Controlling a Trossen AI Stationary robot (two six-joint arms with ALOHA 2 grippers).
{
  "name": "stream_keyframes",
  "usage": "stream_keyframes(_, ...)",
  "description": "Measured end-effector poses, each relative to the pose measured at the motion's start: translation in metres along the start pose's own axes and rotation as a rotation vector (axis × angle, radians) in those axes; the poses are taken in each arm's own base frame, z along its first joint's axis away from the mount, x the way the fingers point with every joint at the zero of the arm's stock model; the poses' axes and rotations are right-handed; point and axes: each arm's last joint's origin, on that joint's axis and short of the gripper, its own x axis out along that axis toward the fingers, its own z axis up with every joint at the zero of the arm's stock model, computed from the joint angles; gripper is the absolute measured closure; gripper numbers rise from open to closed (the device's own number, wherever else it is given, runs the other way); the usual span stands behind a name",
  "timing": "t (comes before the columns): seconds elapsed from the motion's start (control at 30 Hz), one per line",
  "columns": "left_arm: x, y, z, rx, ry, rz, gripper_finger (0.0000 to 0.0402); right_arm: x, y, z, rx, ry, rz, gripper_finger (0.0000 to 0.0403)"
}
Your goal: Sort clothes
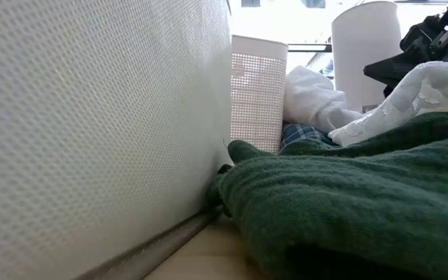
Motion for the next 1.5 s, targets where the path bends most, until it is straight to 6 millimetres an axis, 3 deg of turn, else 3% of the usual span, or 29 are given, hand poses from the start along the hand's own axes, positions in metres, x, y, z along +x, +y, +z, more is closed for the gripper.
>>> stream_keyframes(0.83,0.0,0.0,0.0,0.0,0.0,0.0,0.0401,0.0,0.0,0.0,-0.007,-0.001,-0.002,0.0402)
stream_keyframes(0.9,0.0,0.0,0.0,0.0,0.0,0.0,0.0401,0.0,-0.004,0.003,-0.14,-0.053,-0.137,0.0402)
stream_keyframes(0.97,0.0,0.0,0.0,0.0,-0.001,0.0,0.0401,-0.003,-0.005,0.017,-0.118,-0.24,-0.283,0.0402)
stream_keyframes(1.1,0.0,0.0,0.0,0.0,0.0,0.0,0.0401,-0.024,0.002,0.058,0.374,-0.855,-0.288,0.0402)
stream_keyframes(1.17,0.0,0.0,0.0,0.0,-0.001,0.0,0.0401,-0.036,0.005,0.069,0.492,-1.052,-0.227,0.0402)
stream_keyframes(1.23,0.0,0.0,0.0,0.0,0.0,0.0,0.0401,-0.044,0.013,0.08,0.395,-1.109,-0.043,0.0402)
stream_keyframes(1.33,0.0,0.0,0.0,0.0,0.0,0.0,0.0401,-0.049,0.031,0.103,0.293,-1.03,0.304,0.0402)
stream_keyframes(1.4,0.0,0.0,0.0,0.0,0.0,0.0,0.0401,-0.052,0.044,0.126,0.301,-0.991,0.431,0.0402)
stream_keyframes(1.5,0.0,0.0,0.0,0.0,0.0,0.0,0.0401,-0.052,0.068,0.174,0.135,-0.944,0.531,0.0402)
